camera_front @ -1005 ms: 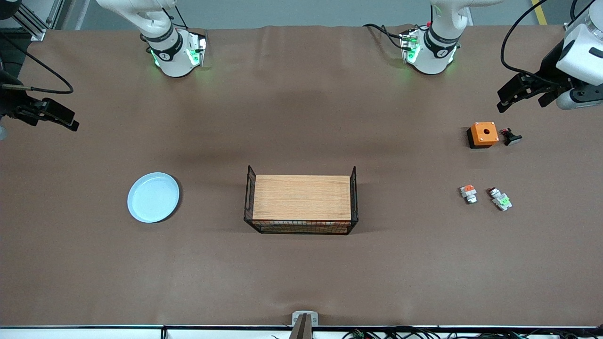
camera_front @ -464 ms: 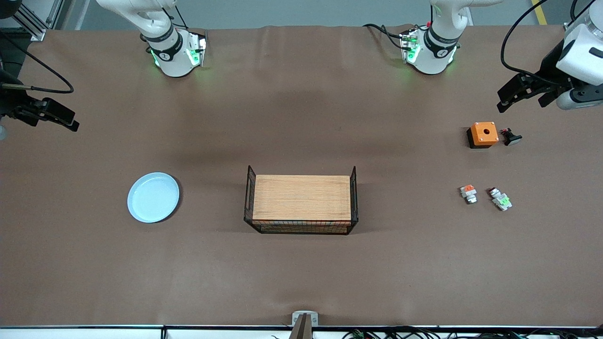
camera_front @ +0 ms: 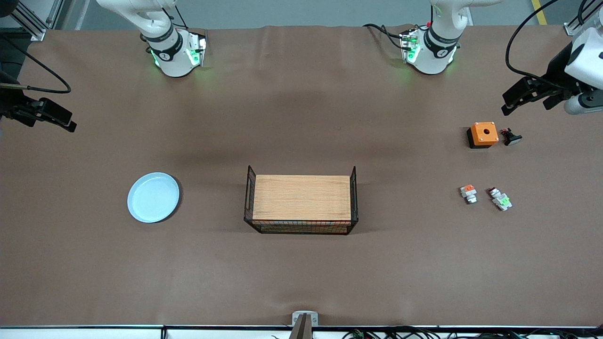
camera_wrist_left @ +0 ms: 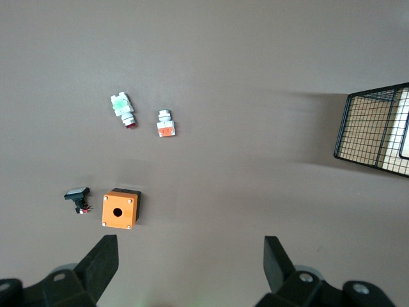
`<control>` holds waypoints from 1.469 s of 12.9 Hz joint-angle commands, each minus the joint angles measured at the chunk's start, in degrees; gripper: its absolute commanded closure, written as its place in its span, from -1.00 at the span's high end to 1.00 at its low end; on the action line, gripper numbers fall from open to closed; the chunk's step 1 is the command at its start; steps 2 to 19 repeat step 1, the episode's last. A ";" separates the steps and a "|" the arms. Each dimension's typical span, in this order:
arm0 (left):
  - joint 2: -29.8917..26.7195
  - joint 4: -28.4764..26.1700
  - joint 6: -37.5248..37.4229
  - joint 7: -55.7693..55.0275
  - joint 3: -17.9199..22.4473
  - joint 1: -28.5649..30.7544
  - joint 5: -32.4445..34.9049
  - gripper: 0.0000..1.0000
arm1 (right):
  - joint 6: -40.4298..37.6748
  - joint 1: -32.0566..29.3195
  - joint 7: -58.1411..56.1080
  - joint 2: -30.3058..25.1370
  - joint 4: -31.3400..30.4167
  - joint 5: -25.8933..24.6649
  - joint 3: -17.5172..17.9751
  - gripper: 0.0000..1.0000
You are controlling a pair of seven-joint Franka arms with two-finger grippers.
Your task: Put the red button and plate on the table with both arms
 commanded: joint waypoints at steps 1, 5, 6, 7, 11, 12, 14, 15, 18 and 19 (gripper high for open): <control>1.44 2.74 -1.93 0.15 -0.01 -0.01 1.34 0.99 | 0.56 -0.49 0.44 -0.88 0.21 0.81 0.49 1.00; 1.44 2.74 -1.93 0.15 -0.01 -0.01 1.34 0.99 | 0.56 -0.49 0.44 -0.88 0.21 0.81 0.49 1.00; 1.44 2.74 -1.93 0.15 -0.01 -0.01 1.34 0.99 | 0.56 -0.49 0.44 -0.88 0.21 0.81 0.49 1.00; 1.44 2.74 -1.93 0.15 -0.01 -0.01 1.34 0.99 | 0.56 -0.49 0.44 -0.88 0.21 0.81 0.49 1.00; 1.44 2.74 -1.93 0.15 -0.01 -0.01 1.34 0.99 | 0.56 -0.49 0.44 -0.88 0.21 0.81 0.49 1.00; 1.44 2.74 -1.93 0.15 -0.01 -0.01 1.34 0.99 | 0.56 -0.49 0.44 -0.88 0.21 0.81 0.49 1.00; 1.44 2.74 -1.93 0.15 -0.01 -0.01 1.34 0.99 | 0.56 -0.49 0.44 -0.88 0.21 0.81 0.49 1.00; 1.44 2.74 -1.93 0.15 -0.01 -0.01 1.34 0.99 | 0.56 -0.49 0.44 -0.88 0.21 0.81 0.49 1.00; 1.44 2.74 -1.93 0.15 -0.01 -0.01 1.34 0.99 | 0.56 -0.49 0.44 -0.88 0.21 0.81 0.49 1.00; 1.44 2.74 -1.93 0.15 -0.01 -0.01 1.34 0.99 | 0.56 -0.49 0.44 -0.88 0.21 0.81 0.49 1.00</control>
